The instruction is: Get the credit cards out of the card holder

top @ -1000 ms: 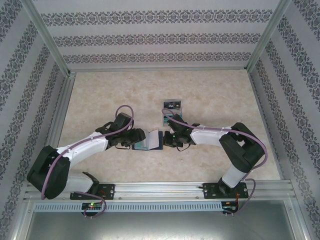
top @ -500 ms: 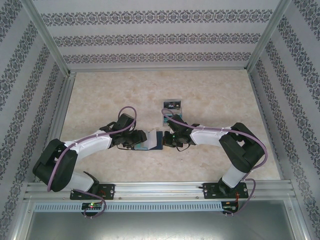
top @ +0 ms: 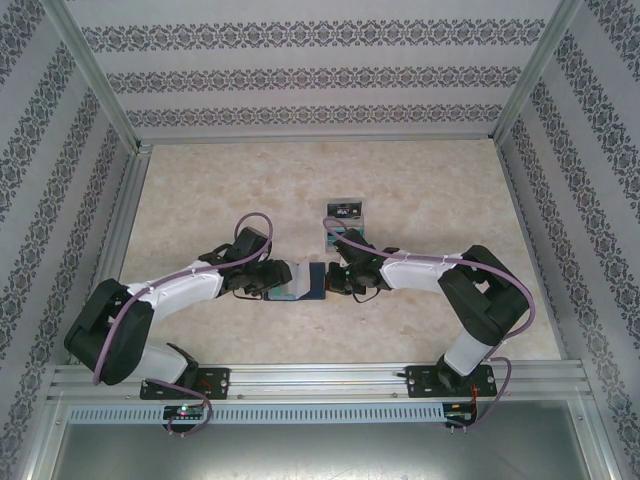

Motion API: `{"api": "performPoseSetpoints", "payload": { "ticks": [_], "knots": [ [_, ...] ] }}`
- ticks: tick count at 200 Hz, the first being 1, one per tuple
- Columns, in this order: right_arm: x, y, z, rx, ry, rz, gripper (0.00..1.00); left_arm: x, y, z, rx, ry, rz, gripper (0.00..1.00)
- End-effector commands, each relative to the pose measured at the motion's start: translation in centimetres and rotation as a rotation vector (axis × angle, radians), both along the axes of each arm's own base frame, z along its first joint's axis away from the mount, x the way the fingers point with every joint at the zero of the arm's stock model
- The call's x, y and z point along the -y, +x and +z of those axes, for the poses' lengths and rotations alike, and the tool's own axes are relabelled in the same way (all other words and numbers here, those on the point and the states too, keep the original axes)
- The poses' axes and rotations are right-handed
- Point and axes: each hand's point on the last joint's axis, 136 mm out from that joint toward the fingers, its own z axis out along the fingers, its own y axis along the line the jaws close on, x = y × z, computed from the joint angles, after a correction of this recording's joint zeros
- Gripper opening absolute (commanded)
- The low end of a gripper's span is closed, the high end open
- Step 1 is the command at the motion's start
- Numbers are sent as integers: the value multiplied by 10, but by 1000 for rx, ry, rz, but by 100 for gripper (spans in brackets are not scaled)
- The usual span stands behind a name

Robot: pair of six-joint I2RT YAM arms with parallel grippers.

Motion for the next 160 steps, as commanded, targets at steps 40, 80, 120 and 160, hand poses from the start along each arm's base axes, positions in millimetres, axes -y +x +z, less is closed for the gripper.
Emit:
{"api": "performPoseSetpoints", "payload": {
  "ticks": [40,80,120,160],
  "knots": [
    [-2,-5,-6,-15,-19,7,0,4,-1,-11,-32,-23,-17,54],
    [-3,-5,-6,-16,-17,11,0,10,0,-10,-28,-55,-31,57],
    [-3,-5,-8,-19,-20,11,0,24,4,-3,0,-133,-60,65],
    [-3,-5,-8,-19,-19,10,0,30,7,1,13,-164,-76,67]
  ]
}}
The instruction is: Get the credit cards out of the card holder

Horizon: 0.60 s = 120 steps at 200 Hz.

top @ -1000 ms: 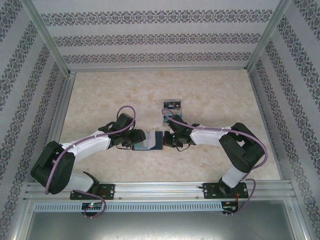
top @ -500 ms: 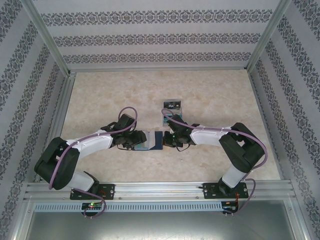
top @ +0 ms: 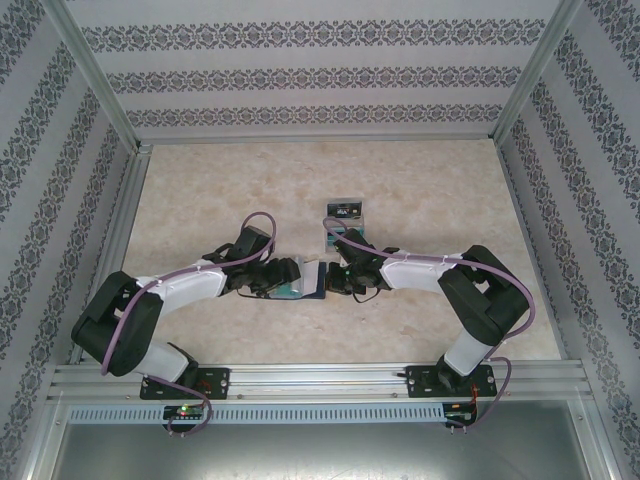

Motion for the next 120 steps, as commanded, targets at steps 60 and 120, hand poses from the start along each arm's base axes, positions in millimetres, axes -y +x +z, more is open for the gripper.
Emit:
{"api": "performPoseSetpoints", "payload": {
  "ticks": [60,120],
  "knots": [
    [-2,-6,-9,-21,-23,10,0,-25,3,7,49,118,38,68],
    [-1,-6,-8,-16,-23,11,0,-16,4,4,39,81,14,66]
  ]
}}
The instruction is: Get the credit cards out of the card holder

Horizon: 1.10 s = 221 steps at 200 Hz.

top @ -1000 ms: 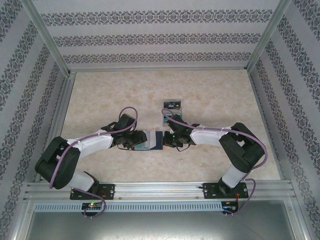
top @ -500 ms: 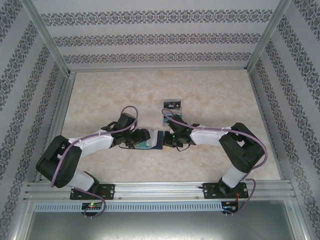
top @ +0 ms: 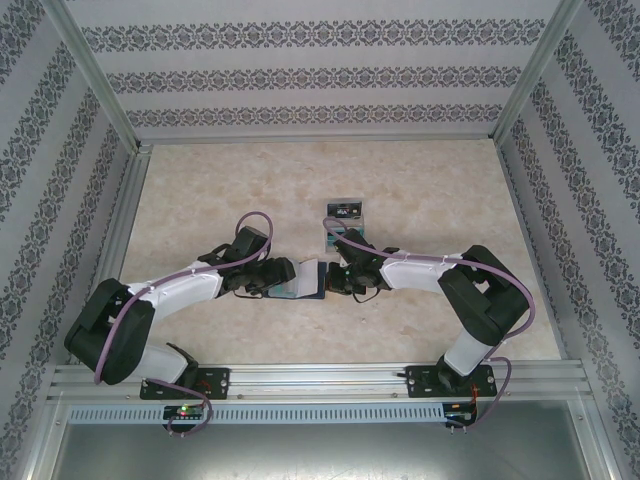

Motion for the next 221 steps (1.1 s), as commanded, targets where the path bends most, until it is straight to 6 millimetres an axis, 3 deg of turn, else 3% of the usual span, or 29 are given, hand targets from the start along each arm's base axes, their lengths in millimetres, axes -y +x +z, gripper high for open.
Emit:
{"api": "performPoseSetpoints", "payload": {
  "ticks": [1,109,131,157,199,221],
  "knots": [
    [-1,-6,-8,-16,-23,12,0,2,3,0,2,-2,-20,66],
    [-3,-8,-8,-16,-27,16,0,43,5,13,23,-116,-136,72],
    [-2,-8,-7,-11,-26,15,0,45,4,11,16,-116,-142,82],
    [-2,-8,-7,-11,-28,14,0,46,4,13,20,-124,-143,82],
    [-1,-8,-7,-11,-30,11,0,58,11,40,78,-170,-170,76],
    [-1,-7,-7,-9,-29,11,1,69,12,45,81,-189,-209,76]
  ]
}}
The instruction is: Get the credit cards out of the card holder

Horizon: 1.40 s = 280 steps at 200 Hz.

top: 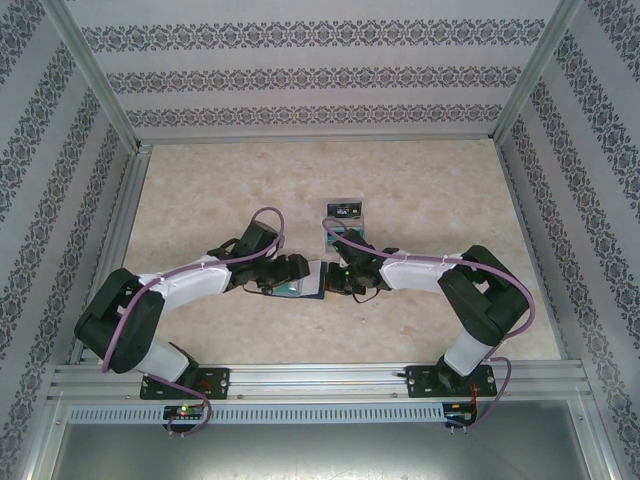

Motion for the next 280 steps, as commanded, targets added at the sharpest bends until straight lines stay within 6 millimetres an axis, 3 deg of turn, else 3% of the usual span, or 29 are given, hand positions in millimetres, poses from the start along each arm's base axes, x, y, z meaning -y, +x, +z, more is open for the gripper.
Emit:
{"api": "performPoseSetpoints", "payload": {
  "ticks": [1,36,88,140,181,215,249,280],
  "knots": [
    [-1,-7,-6,-15,-22,11,0,26,8,28,74,-78,-78,76],
    [6,-5,0,6,-19,-9,6,46,10,30,75,-108,-128,75],
    [34,0,24,70,-1,-87,17,85,9,24,56,-133,-226,72],
    [35,-1,33,72,52,-99,17,93,7,8,23,-130,-242,70],
    [60,-12,23,68,36,-182,19,107,19,8,15,-149,-246,70],
    [75,-24,35,124,64,-206,20,115,27,5,-5,-142,-249,69],
    [72,-27,57,236,138,-201,15,118,29,-7,-51,-117,-243,67],
    [51,-23,78,334,225,-170,5,117,26,-11,-66,-90,-247,66]
  ]
}}
